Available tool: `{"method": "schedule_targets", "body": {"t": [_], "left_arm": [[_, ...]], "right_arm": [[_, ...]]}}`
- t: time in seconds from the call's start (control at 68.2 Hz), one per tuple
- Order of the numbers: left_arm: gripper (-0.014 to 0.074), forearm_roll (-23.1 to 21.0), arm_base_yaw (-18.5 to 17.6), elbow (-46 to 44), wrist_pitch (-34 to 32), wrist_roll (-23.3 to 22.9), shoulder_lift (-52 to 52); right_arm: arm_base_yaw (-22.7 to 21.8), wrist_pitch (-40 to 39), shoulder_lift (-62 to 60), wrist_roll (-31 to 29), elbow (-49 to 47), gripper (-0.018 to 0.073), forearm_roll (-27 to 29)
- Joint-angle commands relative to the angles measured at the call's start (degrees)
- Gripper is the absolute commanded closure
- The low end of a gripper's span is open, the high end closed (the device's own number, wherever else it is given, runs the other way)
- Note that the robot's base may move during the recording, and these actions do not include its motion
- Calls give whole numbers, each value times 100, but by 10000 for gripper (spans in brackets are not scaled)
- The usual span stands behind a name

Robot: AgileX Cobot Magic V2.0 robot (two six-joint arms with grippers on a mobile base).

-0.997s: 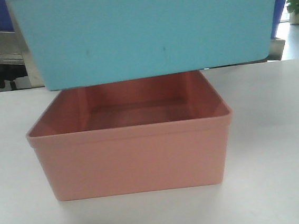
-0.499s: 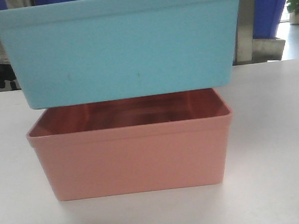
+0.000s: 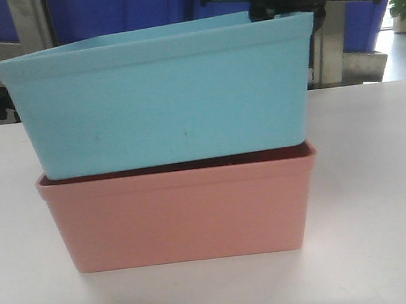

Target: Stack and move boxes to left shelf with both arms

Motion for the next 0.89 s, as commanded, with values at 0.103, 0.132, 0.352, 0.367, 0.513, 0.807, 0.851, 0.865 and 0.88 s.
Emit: {"method": "schedule_targets", "body": {"t": [0.103,0.132,0.352,0.367,0.513,0.807,0.851,0.865,0.88], "left_arm": [[605,82,-43,-175,-462,-33,7],[605,82,-43,-175,-448,-33,7],[605,68,-43,-175,-436,-33,7],[605,68,-43,-175,-436,-33,7],[605,68,-43,-175,-436,-33,7],[605,68,-43,-175,-427,-33,7],[605,68,-43,-175,-427,-33,7],[605,68,-43,-175,-427,-33,7],[605,68,-43,-175,-427,-33,7]], "right_arm": [[26,-561,-129,-35,-207,522,-91],[26,-578,-105,-42,-200,522,-121],[26,-685,-15,-127,-157,522,-302],[26,-679,-10,-127,-157,522,-309],[26,-664,-11,-127,-157,522,-357],[26,-582,-16,-210,-157,419,-370],[26,-577,-22,-280,-157,346,-375],[26,-577,-22,-302,-157,323,-375],[26,-577,-30,-323,-157,298,-375]]}}
